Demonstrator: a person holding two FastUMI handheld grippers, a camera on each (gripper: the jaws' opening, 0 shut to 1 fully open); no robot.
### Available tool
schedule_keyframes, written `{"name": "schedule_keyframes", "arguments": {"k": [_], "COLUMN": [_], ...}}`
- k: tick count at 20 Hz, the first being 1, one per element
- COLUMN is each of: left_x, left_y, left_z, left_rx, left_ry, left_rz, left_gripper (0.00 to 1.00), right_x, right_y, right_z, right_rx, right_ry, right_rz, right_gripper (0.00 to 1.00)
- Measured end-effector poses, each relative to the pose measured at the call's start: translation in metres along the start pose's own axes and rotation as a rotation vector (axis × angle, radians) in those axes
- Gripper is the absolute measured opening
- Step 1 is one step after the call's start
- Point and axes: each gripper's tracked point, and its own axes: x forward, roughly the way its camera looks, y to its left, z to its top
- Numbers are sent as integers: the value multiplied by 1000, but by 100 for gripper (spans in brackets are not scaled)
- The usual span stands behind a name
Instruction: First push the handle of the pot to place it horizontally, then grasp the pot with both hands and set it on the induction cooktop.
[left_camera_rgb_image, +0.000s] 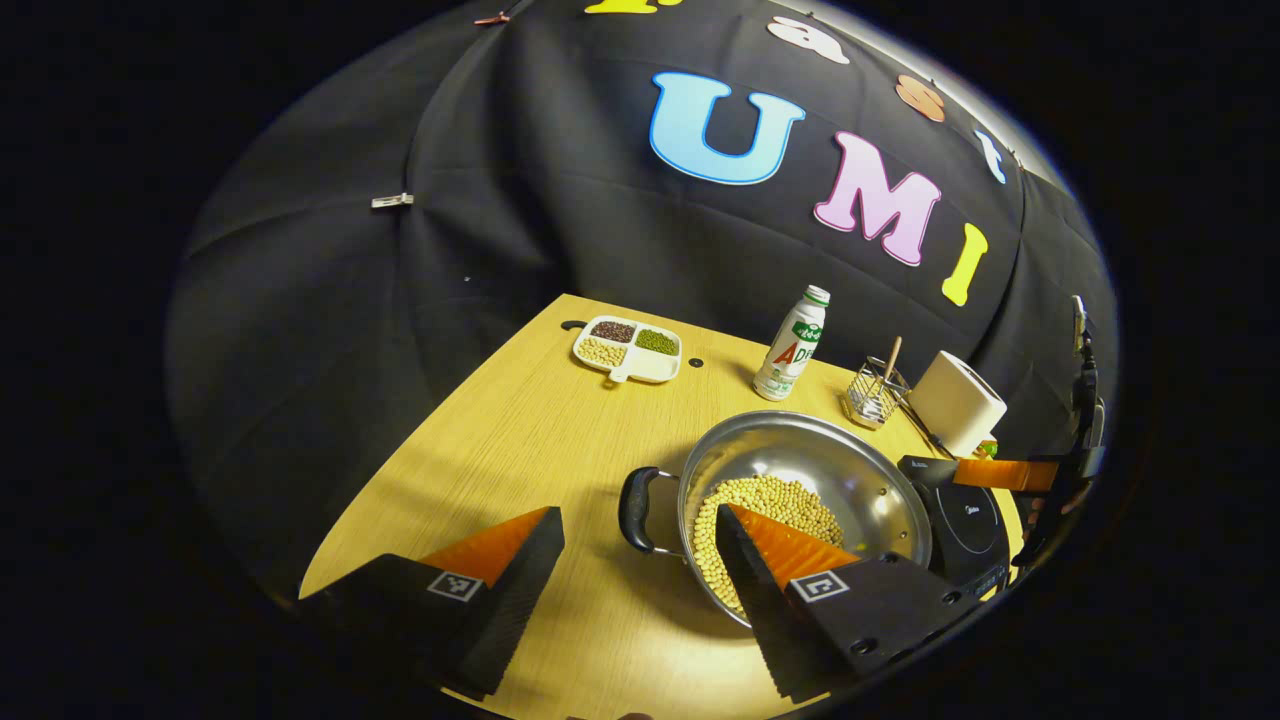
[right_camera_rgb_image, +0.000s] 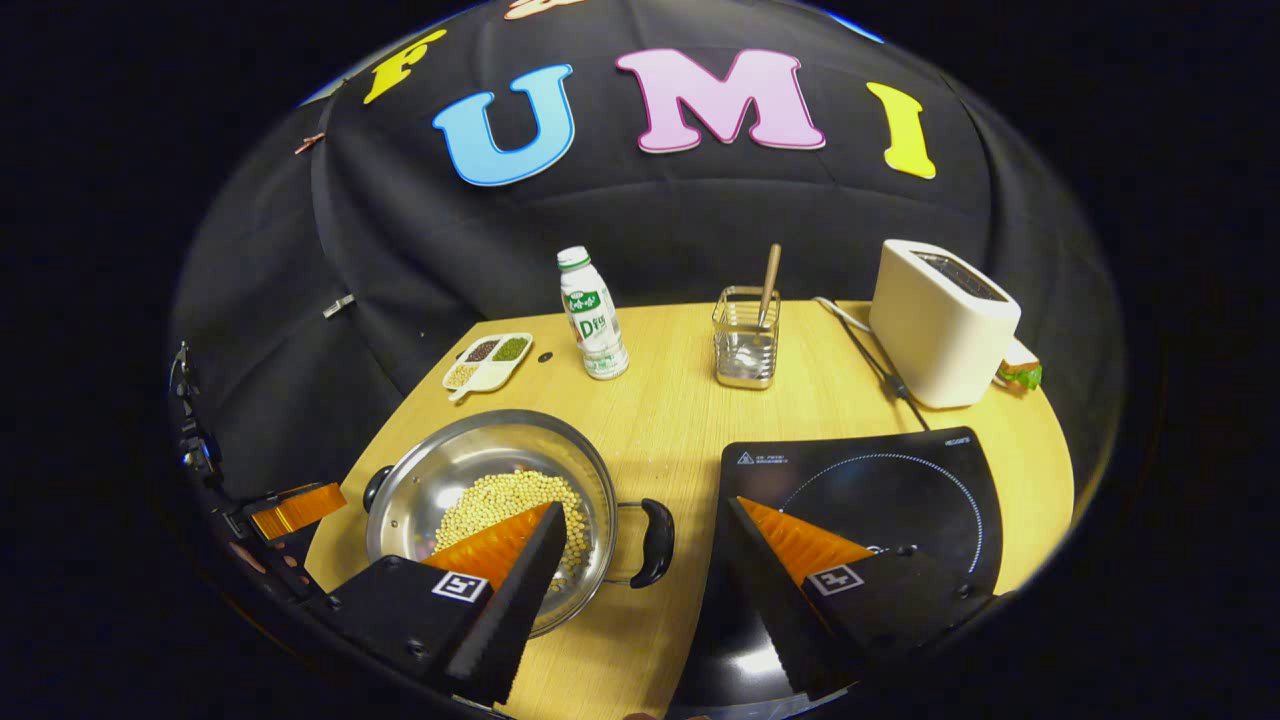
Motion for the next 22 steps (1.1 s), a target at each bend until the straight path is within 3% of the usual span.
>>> {"name": "schedule_keyframes", "arguments": {"k": [9,17,20,22], "left_x": [74,104,109,110], "left_y": [-2,-9,-5,-5], "left_z": [-8,-25,-33,-38], "left_rx": [59,99,95,82], "left_ry": [86,182,218,239], "left_rz": [-35,-79,-81,-90], "left_gripper": [96,93,80,72], "right_x": [58,80,85,89], "right_y": [5,24,22,18], "right_z": [-38,-53,-56,-62], "right_rx": [94,94,71,74], "right_ry": [141,174,172,195], "right_rz": [21,44,18,5], "right_gripper": [100,97,96,90]}}
